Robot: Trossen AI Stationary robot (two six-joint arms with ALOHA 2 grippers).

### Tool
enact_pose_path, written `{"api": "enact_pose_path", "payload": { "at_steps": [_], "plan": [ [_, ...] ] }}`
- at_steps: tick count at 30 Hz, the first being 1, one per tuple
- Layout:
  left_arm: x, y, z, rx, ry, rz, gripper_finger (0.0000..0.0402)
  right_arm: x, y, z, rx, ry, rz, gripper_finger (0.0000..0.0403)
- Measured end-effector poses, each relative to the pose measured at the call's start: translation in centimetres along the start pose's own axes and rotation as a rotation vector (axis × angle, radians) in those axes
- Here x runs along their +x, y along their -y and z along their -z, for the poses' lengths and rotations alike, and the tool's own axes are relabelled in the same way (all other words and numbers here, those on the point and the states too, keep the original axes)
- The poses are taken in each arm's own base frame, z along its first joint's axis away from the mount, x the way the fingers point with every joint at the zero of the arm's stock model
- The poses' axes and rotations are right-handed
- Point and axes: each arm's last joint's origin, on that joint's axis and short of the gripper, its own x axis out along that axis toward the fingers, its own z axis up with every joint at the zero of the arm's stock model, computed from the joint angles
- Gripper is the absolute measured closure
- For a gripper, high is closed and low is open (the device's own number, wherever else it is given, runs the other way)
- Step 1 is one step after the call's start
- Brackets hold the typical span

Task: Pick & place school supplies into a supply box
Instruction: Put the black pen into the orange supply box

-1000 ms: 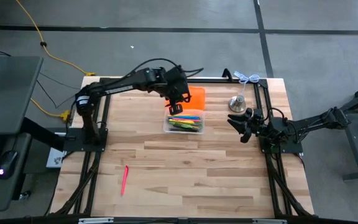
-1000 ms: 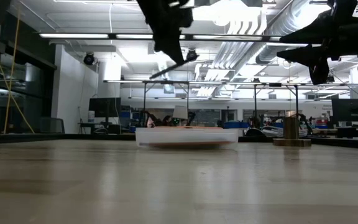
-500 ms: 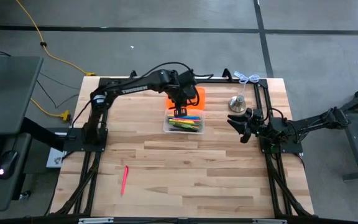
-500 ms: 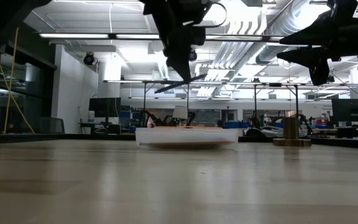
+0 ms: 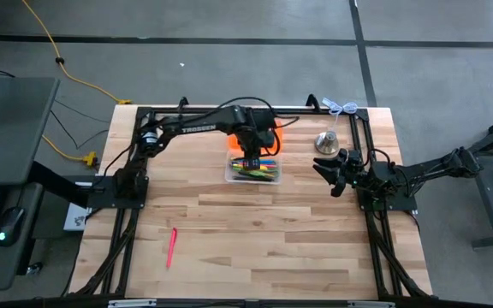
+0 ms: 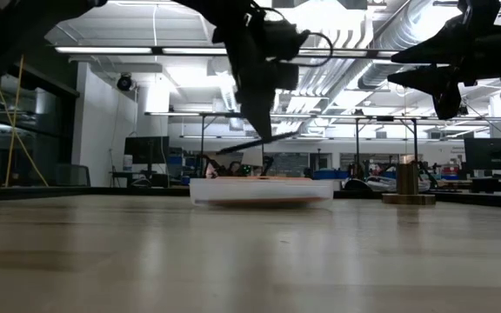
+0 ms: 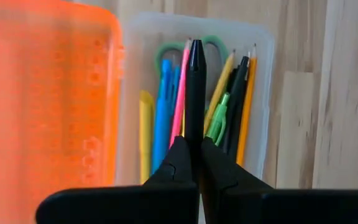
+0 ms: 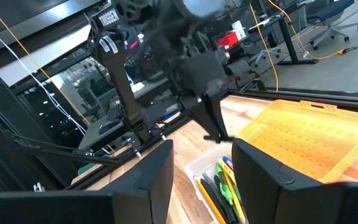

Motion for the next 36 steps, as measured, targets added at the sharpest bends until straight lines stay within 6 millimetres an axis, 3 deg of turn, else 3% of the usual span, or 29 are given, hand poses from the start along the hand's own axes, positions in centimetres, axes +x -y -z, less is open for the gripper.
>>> {"api": "enact_pose_path", "payload": {
  "at_steps": [11, 24, 36],
  "plan": [
    [3.9, 1.2, -0.1, 0.044, -0.076, 0.076, 0.0373, 0.0, 0.0, 0.1, -0.004, -0.006, 0.004, 0.0263],
    [3.9, 1.0, -0.2, 0.061, -0.064, 0.076, 0.0373, 0.0, 0.1, 0.1, -0.007, -0.011, 0.006, 0.0263],
    [5.6, 1.0, 0.6, 0.060, -0.071, 0.074, 0.0373, 0.0, 0.1, 0.1, -0.007, -0.011, 0.006, 0.0263]
  ]
}}
